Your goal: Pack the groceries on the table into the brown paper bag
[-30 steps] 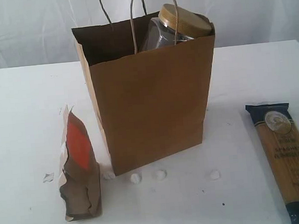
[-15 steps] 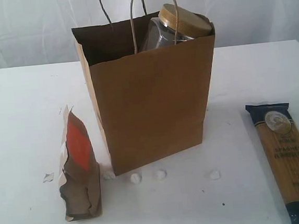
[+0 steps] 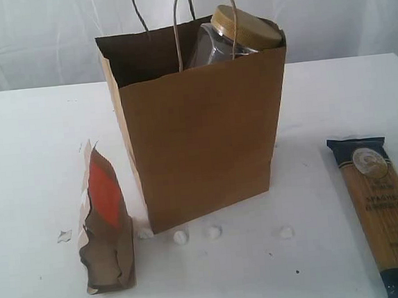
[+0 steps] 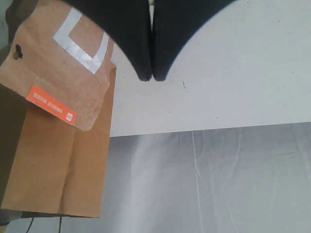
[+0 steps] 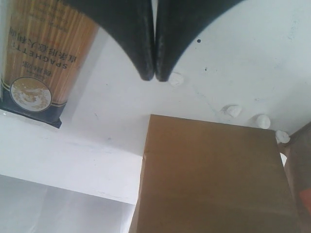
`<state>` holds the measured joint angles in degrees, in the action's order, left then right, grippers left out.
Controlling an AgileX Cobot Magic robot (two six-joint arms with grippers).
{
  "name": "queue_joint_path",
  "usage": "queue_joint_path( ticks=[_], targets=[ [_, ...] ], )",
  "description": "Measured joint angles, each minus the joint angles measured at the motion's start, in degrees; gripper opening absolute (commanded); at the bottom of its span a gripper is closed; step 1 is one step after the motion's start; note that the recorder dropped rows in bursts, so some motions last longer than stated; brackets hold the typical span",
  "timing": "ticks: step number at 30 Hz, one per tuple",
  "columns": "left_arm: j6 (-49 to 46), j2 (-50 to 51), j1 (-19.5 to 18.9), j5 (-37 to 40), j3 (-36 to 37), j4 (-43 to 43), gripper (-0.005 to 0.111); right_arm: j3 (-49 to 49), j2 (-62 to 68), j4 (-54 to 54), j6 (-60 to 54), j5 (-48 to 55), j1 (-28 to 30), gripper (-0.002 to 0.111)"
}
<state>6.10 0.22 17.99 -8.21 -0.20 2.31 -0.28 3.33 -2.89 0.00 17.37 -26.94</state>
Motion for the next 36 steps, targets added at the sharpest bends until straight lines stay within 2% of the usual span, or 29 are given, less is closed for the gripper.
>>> queue_joint_path(
  ticks=[19, 22, 28, 31, 36],
  targets=[
    [0.66, 0.0, 0.0, 0.0, 0.0, 0.0, 0.0, 0.0, 0.0, 0.08, 0.0, 0.0, 0.0, 0.0],
    [8.02, 0.0, 0.0, -0.22, 0.0, 0.0, 0.0, 0.0, 0.0, 0.08, 0.0, 0.0, 0.0, 0.0],
    [31.99, 0.0, 0.0, -2.17, 0.0, 0.0, 0.0, 0.0, 0.0, 0.08, 0.0, 0.0, 0.0, 0.0],
    [36.2, 0.0, 0.0, -2.87, 0.0, 0.0, 0.0, 0.0, 0.0, 0.08, 0.0, 0.0, 0.0, 0.0],
    [37.1, 0.0, 0.0, -2.87, 0.0, 0.0, 0.0, 0.0, 0.0, 0.08, 0.0, 0.0, 0.0, 0.0]
  ],
)
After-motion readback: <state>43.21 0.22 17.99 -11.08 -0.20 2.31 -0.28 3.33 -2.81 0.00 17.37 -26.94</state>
